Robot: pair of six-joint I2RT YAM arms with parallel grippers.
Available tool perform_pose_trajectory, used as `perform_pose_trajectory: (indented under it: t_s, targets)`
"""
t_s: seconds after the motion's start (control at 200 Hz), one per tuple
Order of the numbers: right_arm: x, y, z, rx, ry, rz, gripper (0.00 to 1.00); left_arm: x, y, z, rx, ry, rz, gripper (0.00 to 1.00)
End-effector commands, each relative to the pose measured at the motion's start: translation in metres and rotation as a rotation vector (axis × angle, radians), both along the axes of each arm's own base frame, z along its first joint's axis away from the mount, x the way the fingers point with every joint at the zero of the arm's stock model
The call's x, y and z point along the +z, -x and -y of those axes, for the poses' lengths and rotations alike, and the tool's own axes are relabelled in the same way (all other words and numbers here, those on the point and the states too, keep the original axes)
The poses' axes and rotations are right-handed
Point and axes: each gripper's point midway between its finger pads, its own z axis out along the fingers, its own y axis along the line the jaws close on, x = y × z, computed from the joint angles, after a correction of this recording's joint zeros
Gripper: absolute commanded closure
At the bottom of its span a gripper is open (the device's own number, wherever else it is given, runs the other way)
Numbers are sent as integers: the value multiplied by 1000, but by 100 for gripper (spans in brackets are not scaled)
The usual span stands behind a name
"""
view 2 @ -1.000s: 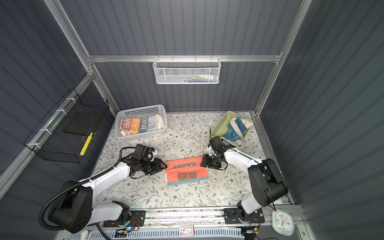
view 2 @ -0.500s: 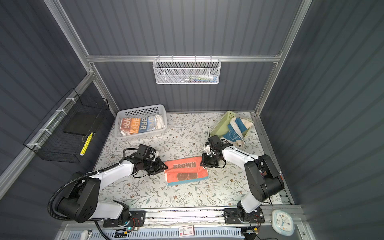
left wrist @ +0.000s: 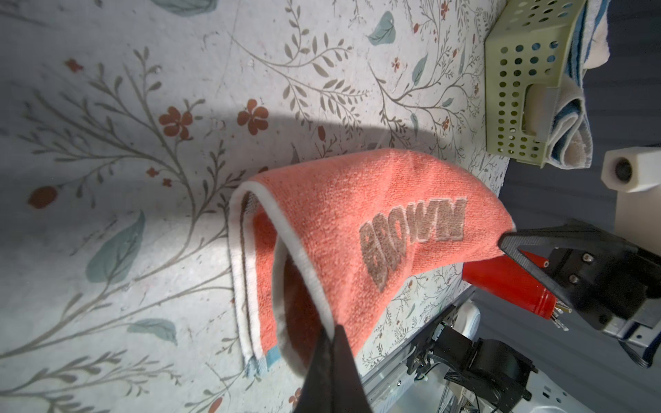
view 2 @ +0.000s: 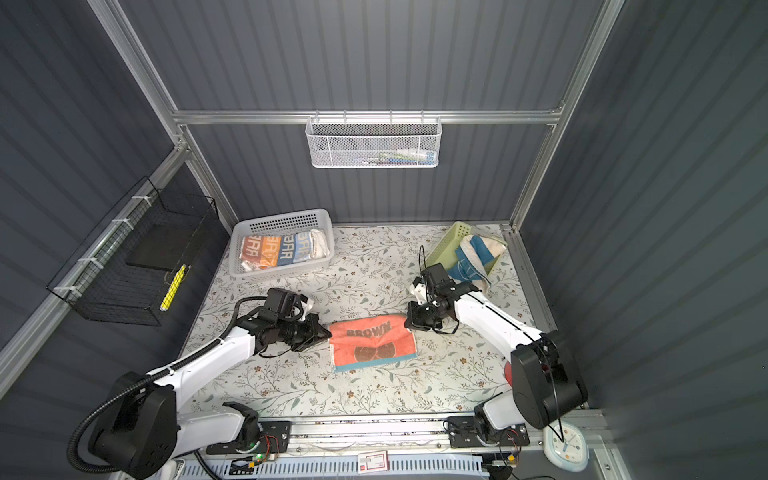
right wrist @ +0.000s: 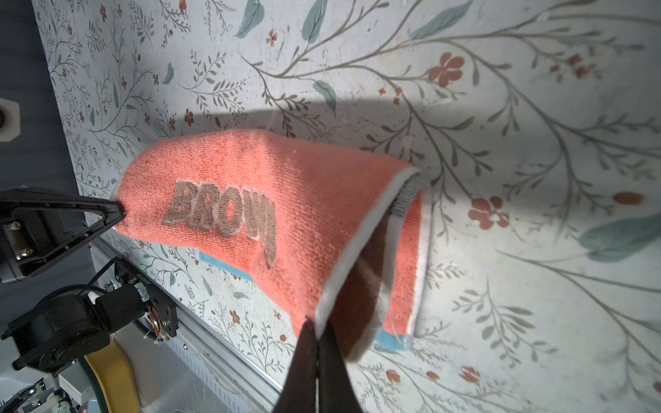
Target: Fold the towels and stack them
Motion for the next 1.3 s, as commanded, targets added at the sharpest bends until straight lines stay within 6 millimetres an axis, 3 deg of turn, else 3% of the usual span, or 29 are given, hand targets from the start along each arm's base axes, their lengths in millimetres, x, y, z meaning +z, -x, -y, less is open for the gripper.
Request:
perform_pose_trajectory:
  t_s: [0.0,0.14,0.275,0.32,0.37,0.43,0.545,0.62,0.775,0.931,0.991,1.121,1.201,1.296]
  targets:
    - [-2,20,14,8,48,-62,97,-2,21,-6,11,-7,-78,100]
    - [-14,36,20,18,66,-112,96,-9,37,-7,13,-6,-115,100]
    - [-36,49,23,16,74,-180,91,-29,56,-2,-28,-23,-181,100]
    - [-44,52,25,11,84,-203,85,-39,63,-6,-29,-51,-215,92]
    - [-50,56,27,7,100,-226,78,-46,69,-10,-32,-73,-246,76]
    - [-55,57,32,3,131,-235,57,-48,73,-14,-44,-103,-266,58]
    - [-46,51,38,2,168,-199,44,-32,63,-28,-71,-227,-212,52]
    - [-35,41,37,1,175,-157,43,-8,41,-31,-92,-281,-141,52]
    - [-18,25,29,8,157,-101,42,33,-29,-37,-128,-400,3,53]
    - [-14,17,14,36,139,-79,42,72,-133,-37,-108,-489,168,56]
    - [-16,17,6,58,133,-85,42,74,-173,-42,-86,-510,206,57]
    - [-23,24,-12,108,131,-102,42,58,-242,-62,-56,-527,201,61]
    - [-30,30,-23,136,129,-112,42,45,-270,-64,-71,-527,193,61]
    - [-39,33,-29,140,125,-126,42,24,-286,-62,-102,-532,168,62]
